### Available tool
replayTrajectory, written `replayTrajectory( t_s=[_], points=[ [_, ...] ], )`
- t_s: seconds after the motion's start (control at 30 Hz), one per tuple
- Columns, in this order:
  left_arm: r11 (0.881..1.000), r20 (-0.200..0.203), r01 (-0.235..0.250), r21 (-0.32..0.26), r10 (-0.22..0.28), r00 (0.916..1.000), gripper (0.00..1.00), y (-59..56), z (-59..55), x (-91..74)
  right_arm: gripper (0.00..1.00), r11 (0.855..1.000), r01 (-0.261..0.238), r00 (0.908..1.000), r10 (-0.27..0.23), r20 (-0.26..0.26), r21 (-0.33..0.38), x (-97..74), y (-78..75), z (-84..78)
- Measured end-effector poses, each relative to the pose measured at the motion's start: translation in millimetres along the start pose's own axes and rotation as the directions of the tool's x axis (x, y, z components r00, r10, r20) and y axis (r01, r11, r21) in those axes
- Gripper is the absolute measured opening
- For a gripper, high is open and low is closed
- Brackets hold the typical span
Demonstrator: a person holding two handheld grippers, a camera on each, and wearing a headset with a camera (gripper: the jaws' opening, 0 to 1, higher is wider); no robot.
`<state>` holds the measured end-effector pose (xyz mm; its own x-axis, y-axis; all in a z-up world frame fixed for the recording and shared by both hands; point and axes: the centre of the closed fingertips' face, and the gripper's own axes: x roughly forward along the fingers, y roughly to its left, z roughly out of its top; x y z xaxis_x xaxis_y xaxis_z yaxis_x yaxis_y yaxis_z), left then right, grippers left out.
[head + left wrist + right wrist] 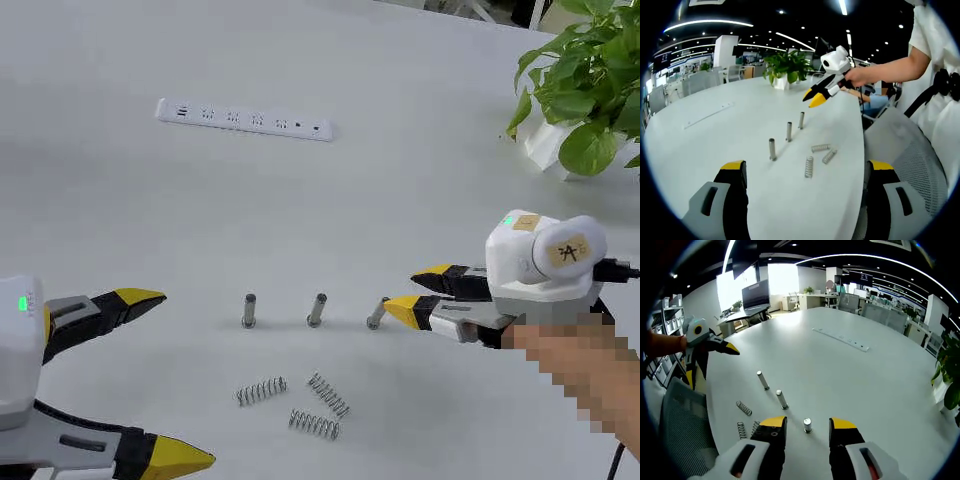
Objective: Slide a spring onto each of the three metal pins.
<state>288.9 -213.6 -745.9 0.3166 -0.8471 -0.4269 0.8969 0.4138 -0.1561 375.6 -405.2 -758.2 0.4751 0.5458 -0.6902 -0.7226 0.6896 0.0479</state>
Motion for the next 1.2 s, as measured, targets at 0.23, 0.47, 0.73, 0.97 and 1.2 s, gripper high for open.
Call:
replayTrajectory(
  t_s=[0.23, 0.47, 0.73, 0.97, 1.2],
  points=[
    [1.000, -0.008, 0.004, 0.011, -0.004, 1.0000, 0.99, -2.7, 0.8, -0.2, 0.37, 1.000, 0.003, 0.9996, -0.003, 0.029, -0.003, -11.8, 3.3, -3.1],
    [1.000, -0.013, 0.005, 0.017, -0.005, 0.9999, 0.99, -4.4, 1.7, -0.7, 0.48, 1.000, -0.012, 0.9985, 0.013, 0.053, -0.018, -23.0, 11.0, -8.8],
    [1.000, -0.026, -0.004, 0.026, 0.005, 0.9996, 0.99, -4.4, 0.7, -1.5, 0.63, 0.998, -0.050, 0.9955, 0.053, 0.079, -0.039, -37.4, 21.6, -19.2],
    [0.998, -0.073, -0.006, 0.054, 0.010, 0.9973, 0.92, -6.5, -6.2, 0.3, 0.75, 0.996, -0.079, 0.9919, 0.083, 0.096, -0.046, -47.6, 29.4, -30.7],
    [0.998, -0.110, -0.002, 0.064, 0.009, 0.9939, 0.90, -8.5, -11.2, 6.5, 0.75, 0.996, -0.078, 0.9929, 0.081, 0.086, -0.040, -56.6, 31.0, -45.3]
  ],
)
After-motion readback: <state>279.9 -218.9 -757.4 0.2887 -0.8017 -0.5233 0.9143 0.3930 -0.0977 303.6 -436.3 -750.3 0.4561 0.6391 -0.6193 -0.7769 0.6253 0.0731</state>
